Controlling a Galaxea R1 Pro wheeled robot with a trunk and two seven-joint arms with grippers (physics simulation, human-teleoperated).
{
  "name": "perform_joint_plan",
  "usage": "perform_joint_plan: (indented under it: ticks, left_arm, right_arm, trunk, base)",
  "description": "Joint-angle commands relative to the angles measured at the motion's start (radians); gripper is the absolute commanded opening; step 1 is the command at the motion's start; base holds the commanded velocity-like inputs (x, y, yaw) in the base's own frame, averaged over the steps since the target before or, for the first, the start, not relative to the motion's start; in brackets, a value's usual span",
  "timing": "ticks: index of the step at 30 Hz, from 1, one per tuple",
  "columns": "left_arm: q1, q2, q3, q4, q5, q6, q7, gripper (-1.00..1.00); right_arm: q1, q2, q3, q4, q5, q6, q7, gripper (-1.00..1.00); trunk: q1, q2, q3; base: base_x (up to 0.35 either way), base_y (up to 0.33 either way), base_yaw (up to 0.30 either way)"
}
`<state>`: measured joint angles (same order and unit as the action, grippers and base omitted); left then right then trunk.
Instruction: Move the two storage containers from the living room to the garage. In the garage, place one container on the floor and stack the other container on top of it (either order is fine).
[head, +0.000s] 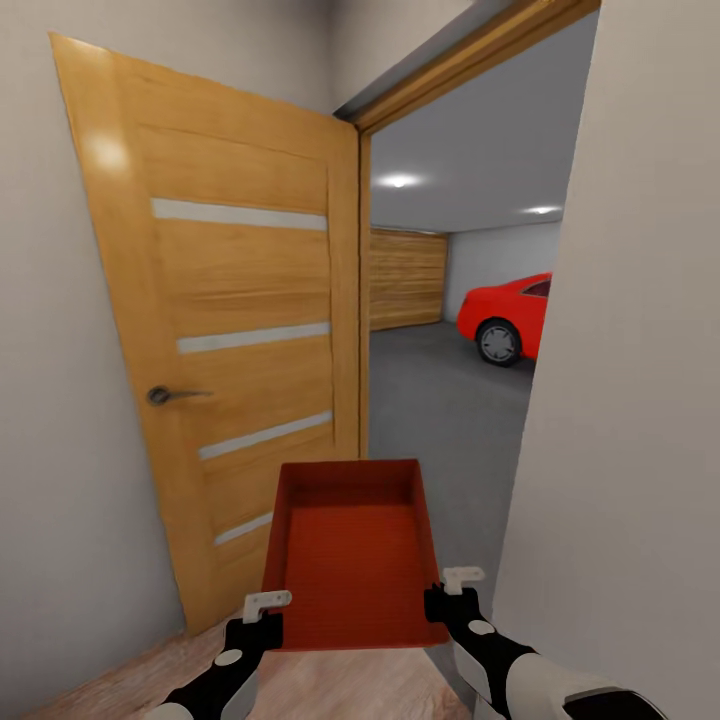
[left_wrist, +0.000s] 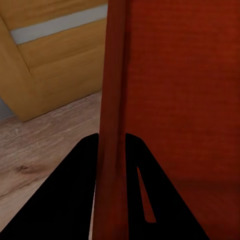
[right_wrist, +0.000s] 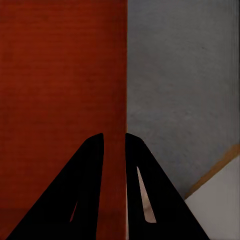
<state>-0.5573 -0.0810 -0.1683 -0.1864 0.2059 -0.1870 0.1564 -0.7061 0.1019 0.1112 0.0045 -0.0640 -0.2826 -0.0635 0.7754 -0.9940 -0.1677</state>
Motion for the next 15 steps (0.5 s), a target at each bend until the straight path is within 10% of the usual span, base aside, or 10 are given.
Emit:
perform_joint_plan:
  ticks: [1,15]
  left_arm:
    - [-0.001,0.001,0.003,-0.002,-0.001,-0.04,0.012,-1.0]
    - [0.0,0.001,-0.063,0.011,0.078,-0.021,0.004,-1.0]
  right_arm:
    - [-0.001,-0.001,-0.011,0.005,-0.033,-0.006,-0.005,-1.0]
    - [-0.001,0.002,0.021,0.005,-0.019,-0.004,-0.003,-1.0]
  trunk:
    - [0.0,-0.001,-0.001]
    - [0.0,-0.001,-0.001]
  base:
    - [0.197,0.195,-0.094]
    - [0.046,0.048,-0.01]
